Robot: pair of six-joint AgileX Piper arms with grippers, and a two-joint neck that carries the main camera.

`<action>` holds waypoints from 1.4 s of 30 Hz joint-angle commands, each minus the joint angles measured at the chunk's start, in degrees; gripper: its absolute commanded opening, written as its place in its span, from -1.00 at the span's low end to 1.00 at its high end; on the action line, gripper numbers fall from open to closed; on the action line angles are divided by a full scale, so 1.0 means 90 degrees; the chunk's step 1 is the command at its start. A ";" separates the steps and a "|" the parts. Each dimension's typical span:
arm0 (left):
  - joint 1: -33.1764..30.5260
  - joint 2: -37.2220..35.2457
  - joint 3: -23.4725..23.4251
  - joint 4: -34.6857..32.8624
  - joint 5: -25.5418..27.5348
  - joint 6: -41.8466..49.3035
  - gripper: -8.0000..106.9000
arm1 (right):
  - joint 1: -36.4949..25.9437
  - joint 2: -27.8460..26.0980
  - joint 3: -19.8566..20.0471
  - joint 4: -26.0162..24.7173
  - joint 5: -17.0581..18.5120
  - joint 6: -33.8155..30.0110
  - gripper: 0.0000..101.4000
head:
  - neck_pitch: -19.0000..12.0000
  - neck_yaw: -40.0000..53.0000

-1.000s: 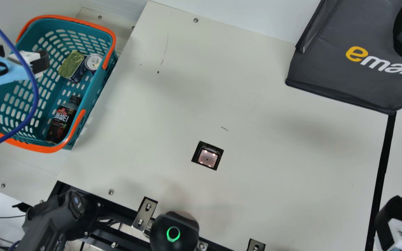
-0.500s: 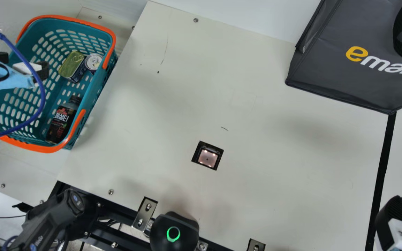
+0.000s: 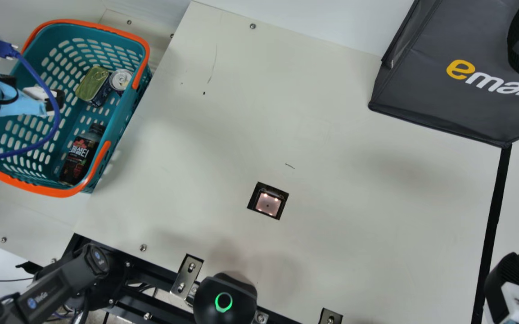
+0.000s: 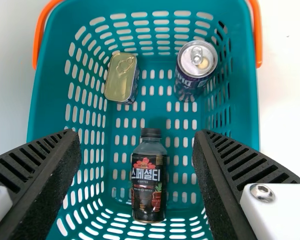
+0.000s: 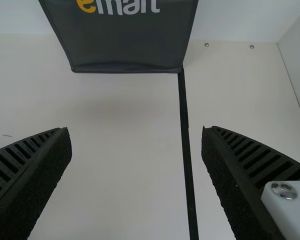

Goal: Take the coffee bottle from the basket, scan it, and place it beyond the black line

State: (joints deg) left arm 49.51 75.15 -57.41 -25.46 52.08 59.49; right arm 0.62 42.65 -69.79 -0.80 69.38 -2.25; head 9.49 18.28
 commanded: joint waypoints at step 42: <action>-0.0546 0.2287 0.0561 -0.0161 -0.1815 0.1301 0.71 | 0.0000 0.0000 0.0000 0.0000 0.0000 0.0000 0.79 | -0.0175 0.0015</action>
State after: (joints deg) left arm 44.63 95.31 -52.53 -26.81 36.10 70.91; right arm 0.62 42.65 -69.79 -0.80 69.38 -2.25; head 9.40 18.28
